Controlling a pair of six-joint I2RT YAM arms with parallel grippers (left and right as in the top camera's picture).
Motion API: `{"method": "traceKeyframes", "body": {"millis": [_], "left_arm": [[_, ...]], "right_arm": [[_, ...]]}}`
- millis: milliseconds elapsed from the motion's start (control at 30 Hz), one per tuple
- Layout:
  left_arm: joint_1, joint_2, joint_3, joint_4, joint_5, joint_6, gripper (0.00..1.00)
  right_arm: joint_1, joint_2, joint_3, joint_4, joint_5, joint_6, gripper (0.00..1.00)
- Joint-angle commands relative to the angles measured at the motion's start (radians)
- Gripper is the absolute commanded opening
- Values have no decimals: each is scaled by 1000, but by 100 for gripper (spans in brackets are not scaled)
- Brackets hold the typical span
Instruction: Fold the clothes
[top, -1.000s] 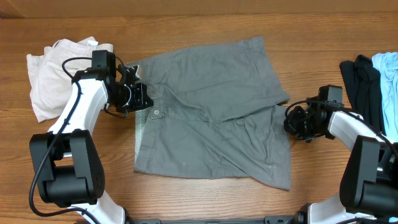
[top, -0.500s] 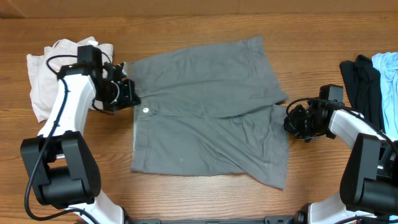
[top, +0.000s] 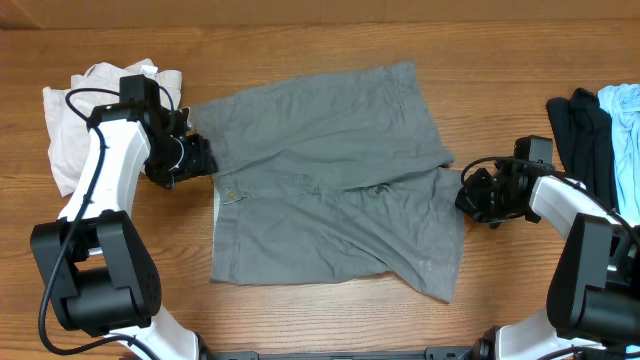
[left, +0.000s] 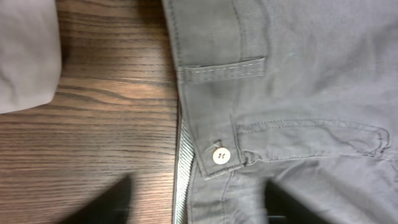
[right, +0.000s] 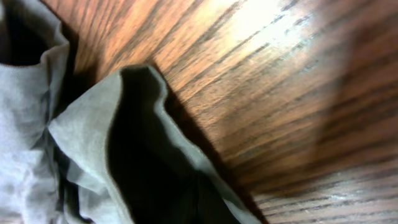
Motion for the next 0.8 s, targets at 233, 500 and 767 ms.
{"method": "traceKeyframes", "body": {"millis": [233, 500, 767], "left_arm": [[5, -31, 72, -39, 36, 16, 100], [5, -42, 272, -287, 109, 15, 96], [5, -221, 297, -443, 101, -10, 100]], "right_arm": [[-89, -128, -1, -129, -33, -74, 46], [-89, -352, -1, -330, -37, -92, 63], [-89, -532, -1, -533, -36, -95, 64]]}}
